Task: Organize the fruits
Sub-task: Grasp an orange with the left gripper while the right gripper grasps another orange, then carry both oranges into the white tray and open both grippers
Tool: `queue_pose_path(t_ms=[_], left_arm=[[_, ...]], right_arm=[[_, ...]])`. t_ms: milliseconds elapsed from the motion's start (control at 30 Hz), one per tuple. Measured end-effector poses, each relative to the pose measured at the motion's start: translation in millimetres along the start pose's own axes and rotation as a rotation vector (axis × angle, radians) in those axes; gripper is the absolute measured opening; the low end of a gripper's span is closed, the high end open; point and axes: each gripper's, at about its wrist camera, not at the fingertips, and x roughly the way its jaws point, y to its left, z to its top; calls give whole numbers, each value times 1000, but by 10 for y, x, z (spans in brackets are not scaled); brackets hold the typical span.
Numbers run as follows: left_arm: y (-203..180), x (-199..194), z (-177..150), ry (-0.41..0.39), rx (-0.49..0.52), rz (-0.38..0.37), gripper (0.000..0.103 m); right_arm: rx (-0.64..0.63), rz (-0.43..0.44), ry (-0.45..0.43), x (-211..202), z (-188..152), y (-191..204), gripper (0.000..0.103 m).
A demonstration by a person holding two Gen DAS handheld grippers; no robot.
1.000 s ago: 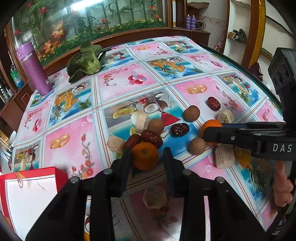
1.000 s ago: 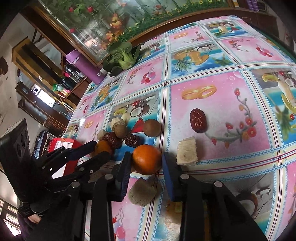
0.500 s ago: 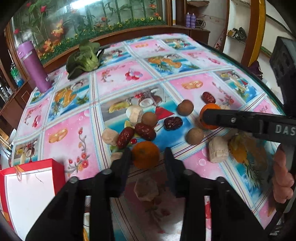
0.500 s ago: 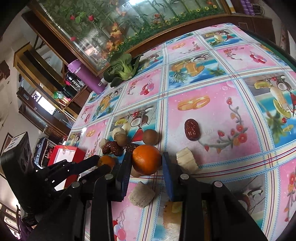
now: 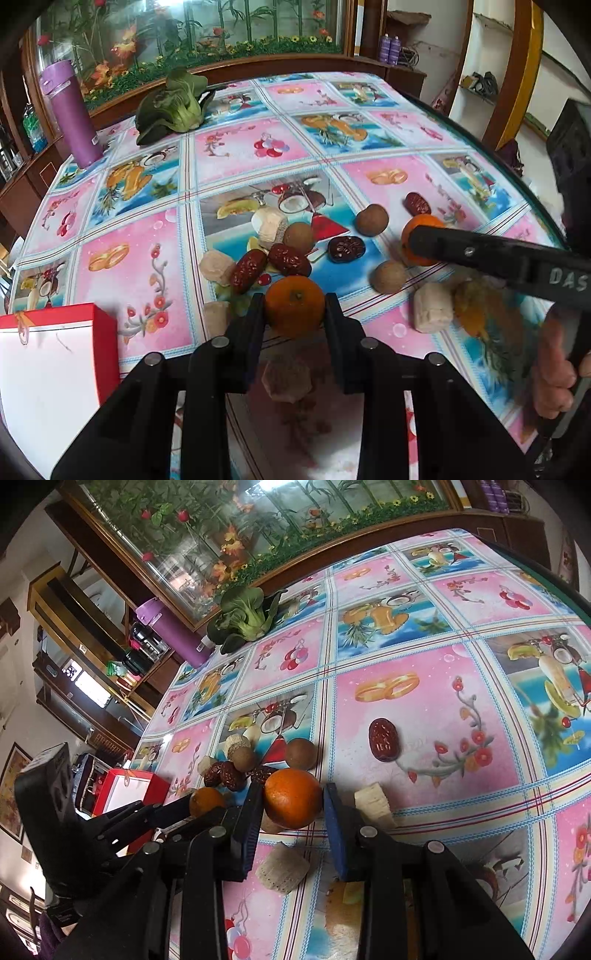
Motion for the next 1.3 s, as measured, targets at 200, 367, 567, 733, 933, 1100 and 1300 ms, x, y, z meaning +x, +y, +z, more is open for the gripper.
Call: queue_pose_path(t_ms=[200,367,567,733,933,1100,1300], left_arm=[[83,-686,-153,-110,-56,40,33],[338,-1143,-488,-148,-127,221,34],[940,-1446,-968,-147,-294,418,34],[1325,-1574,-1313,-136,-383,527,34],[1510,-1522,-1459,-114,-427,559,34],[1592,-1415,-1563,-73,-450,582,35],[1633,-1369,-1656,-28,-472,614,35]], right_arm=[[-38,8,-37,-96,-62,193,32],[-153,94,-4,-34,-241,909,32],[-272,187,84,335,-535,1749,32],[-334,204,142,610,-774,2191,32],[-402,157,179,799,-1002,2416,32],[-444,97,190,927,-1083,2474,33],[-464,69,183,919,-1137,2465,33]])
